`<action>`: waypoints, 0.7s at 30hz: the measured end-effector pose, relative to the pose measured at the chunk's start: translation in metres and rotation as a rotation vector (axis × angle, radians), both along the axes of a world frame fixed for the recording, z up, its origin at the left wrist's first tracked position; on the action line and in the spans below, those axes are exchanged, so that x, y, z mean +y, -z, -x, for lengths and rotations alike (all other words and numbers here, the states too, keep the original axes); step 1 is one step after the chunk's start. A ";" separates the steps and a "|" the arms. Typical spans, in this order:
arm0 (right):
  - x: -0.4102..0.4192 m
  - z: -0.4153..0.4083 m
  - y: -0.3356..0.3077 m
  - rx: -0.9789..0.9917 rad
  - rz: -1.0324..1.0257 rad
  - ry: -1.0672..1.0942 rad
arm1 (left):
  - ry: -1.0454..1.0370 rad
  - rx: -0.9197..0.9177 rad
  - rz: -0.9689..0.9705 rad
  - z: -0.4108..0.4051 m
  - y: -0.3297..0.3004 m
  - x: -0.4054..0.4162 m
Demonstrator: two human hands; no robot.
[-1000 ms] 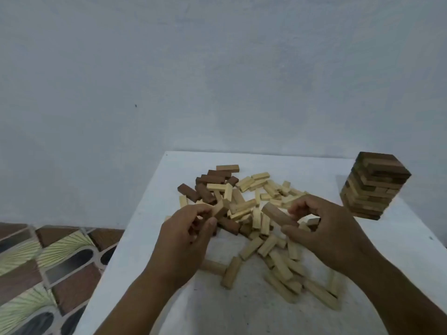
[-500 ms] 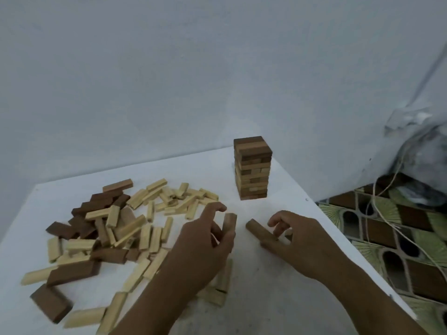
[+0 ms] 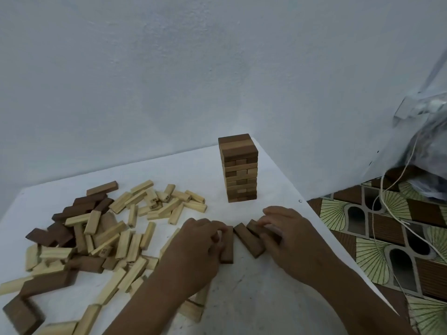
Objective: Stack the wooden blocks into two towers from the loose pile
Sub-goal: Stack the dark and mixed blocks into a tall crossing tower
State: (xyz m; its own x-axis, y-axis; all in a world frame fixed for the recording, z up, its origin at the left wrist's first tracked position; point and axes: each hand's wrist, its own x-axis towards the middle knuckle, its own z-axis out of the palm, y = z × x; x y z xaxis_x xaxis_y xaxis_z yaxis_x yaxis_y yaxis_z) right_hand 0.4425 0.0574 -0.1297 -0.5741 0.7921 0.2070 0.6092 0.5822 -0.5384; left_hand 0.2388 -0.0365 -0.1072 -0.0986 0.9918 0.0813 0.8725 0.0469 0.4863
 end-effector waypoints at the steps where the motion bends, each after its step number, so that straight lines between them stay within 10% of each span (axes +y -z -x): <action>1: 0.000 -0.001 0.003 0.038 -0.015 0.020 | 0.012 0.011 -0.039 0.002 0.002 0.002; 21: 0.001 0.006 -0.006 0.123 0.167 -0.260 | 0.111 -0.274 0.110 0.001 0.002 0.015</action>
